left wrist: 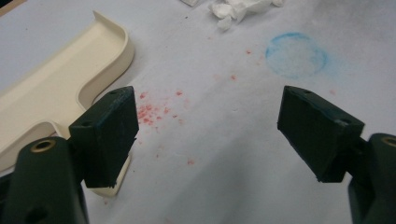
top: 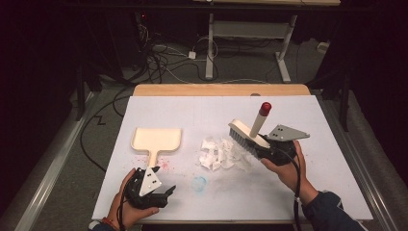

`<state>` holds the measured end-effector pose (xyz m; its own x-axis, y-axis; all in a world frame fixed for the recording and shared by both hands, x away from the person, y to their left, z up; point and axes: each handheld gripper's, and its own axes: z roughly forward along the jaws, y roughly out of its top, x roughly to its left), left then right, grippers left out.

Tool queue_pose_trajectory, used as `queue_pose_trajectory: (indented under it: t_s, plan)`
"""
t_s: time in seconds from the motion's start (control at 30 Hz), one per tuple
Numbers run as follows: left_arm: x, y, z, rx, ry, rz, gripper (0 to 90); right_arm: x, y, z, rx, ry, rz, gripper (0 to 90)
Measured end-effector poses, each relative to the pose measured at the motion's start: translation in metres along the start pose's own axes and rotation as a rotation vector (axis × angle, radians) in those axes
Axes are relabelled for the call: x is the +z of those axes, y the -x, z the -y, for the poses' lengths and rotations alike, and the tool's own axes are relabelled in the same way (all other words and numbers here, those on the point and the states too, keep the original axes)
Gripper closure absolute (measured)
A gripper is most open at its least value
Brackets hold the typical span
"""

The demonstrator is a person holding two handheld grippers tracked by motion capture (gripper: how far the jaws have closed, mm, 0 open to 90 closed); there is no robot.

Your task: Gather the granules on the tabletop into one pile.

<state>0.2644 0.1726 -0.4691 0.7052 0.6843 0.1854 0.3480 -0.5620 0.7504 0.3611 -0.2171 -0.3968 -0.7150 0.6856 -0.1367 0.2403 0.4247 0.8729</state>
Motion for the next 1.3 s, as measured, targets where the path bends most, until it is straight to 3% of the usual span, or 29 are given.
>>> queue_pose_trajectory:
  t_s: [0.3,0.73,1.03,1.17,1.3]
  plan:
    - [0.001,0.000,0.000,0.002,-0.009,0.004,19.9,0.007,-0.020,-0.006,-0.014,0.021,-0.086,67.8]
    - [0.001,0.000,0.000,-0.005,-0.007,0.004,19.9,0.032,-0.056,-0.007,-0.031,0.004,-0.181,67.8]
    - [0.001,-0.001,0.001,0.001,-0.003,0.000,20.8,0.055,-0.081,0.001,-0.014,-0.059,-0.300,67.8]
    - [0.001,-0.001,0.001,-0.013,-0.006,0.012,20.9,0.063,-0.090,0.006,-0.038,-0.089,-0.309,67.8]
    - [0.001,0.000,0.001,-0.011,-0.007,0.015,20.9,0.062,-0.087,0.006,-0.036,-0.091,-0.273,67.8]
